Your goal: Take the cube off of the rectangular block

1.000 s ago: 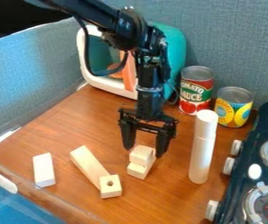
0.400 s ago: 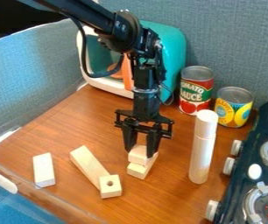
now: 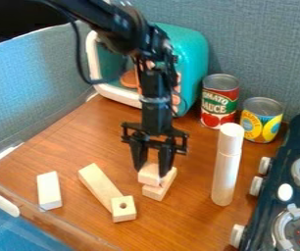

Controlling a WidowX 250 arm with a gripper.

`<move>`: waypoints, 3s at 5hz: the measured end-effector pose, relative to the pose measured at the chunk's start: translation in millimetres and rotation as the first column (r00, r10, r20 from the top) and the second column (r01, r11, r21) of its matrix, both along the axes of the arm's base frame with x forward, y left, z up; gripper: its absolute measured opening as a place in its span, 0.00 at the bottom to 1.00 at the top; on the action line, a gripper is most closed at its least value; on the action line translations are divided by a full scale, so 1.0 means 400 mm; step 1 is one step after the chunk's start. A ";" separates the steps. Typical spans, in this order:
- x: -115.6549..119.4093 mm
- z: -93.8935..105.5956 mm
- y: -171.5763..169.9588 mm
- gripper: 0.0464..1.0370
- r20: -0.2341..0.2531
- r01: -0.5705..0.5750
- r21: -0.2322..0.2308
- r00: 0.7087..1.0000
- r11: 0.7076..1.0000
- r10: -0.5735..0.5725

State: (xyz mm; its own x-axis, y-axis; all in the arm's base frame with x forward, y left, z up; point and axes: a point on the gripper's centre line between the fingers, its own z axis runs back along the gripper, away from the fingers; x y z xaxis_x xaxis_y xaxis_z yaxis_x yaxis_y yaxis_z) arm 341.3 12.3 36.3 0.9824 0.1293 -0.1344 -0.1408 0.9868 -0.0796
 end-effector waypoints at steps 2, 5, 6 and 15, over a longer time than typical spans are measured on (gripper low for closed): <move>-0.019 0.079 0.108 0.52 0.100 -0.177 0.036 0.980 0.984 0.173; -0.048 -0.036 0.198 0.52 -0.080 -0.330 -0.002 0.941 0.944 0.329; -0.046 -0.038 0.208 0.52 -0.067 -0.346 -0.002 0.936 0.938 0.345; 0.038 -0.021 0.183 0.97 0.039 -0.285 0.008 0.958 0.958 0.285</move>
